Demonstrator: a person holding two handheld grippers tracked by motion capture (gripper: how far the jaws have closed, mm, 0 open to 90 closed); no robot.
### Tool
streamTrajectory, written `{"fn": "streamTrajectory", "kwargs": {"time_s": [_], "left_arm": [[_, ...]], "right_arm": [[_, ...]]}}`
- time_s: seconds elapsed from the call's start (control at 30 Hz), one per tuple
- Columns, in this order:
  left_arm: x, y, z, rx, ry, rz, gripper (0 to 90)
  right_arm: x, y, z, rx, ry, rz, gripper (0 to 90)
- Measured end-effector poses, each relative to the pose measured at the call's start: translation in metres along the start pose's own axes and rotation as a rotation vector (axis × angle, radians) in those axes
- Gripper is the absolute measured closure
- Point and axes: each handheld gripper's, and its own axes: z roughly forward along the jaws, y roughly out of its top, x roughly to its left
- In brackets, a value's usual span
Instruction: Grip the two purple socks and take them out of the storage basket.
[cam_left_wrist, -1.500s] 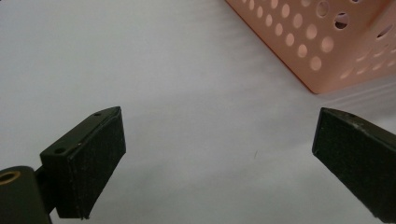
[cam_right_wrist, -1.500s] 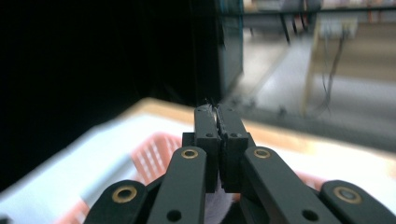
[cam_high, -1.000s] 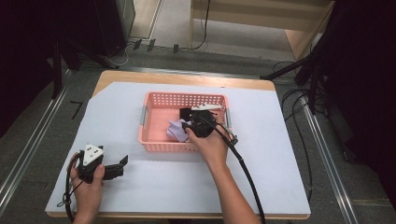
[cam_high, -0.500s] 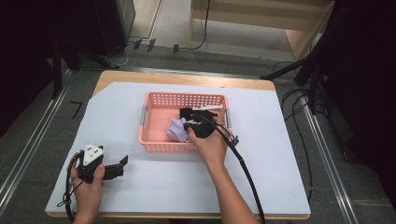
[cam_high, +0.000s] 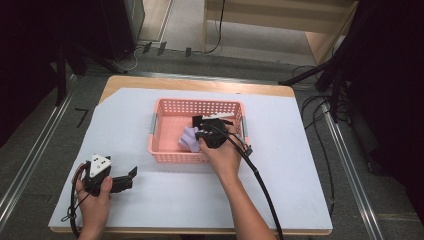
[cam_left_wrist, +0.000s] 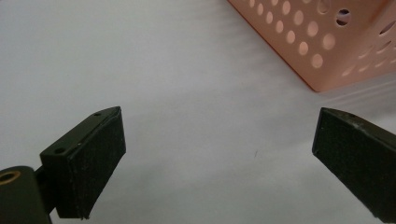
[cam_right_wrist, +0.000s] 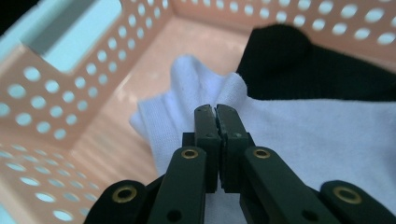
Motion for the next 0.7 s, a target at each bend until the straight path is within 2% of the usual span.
{"fn": "streamTrajectory", "kwargs": {"time_s": [0.13, 0.23, 0.3, 0.43, 0.5, 0.57, 0.6, 0.63, 0.67, 0.7], "left_arm": [[0.0, 0.0, 0.0, 0.002, -0.001, -0.001, 3.5], [0.0, 0.0, 0.0, 0.002, -0.001, -0.002, 3.5], [0.0, 0.0, 0.0, -0.002, -0.001, -0.003, 3.5], [0.0, 0.0, 0.0, 0.001, 0.0, -0.001, 3.5], [0.0, 0.0, 0.0, -0.001, 0.0, -0.002, 3.5], [0.0, 0.0, 0.0, -0.001, 0.001, -0.001, 3.5], [0.0, 0.0, 0.0, -0.001, 0.001, -0.001, 3.5], [0.0, 0.0, 0.0, -0.001, 0.001, -0.002, 3.5], [0.0, 0.0, 0.0, -0.003, 0.001, -0.002, 3.5], [0.0, 0.0, 0.0, -0.003, 0.001, -0.002, 3.5]], "right_arm": [[-0.002, 0.004, -0.015, -0.12, 0.015, 0.014, 89.2], [-0.004, 0.005, -0.021, -0.151, -0.007, 0.014, 89.1], [-0.013, 0.005, -0.028, -0.185, -0.045, 0.035, 89.1], [-0.022, 0.002, -0.033, -0.202, -0.075, 0.052, 89.3], [-0.026, 0.001, -0.043, -0.256, -0.085, 0.064, 89.4], [-0.027, 0.002, -0.046, -0.273, -0.085, 0.062, 89.5], [-0.027, 0.004, -0.056, -0.33, -0.083, 0.044, 89.5], [-0.027, 0.004, -0.056, -0.33, -0.083, 0.044, 89.5], [-0.028, 0.006, -0.067, -0.385, -0.084, 0.028, 89.5], [-0.028, 0.006, -0.067, -0.385, -0.084, 0.028, 89.5]]}}
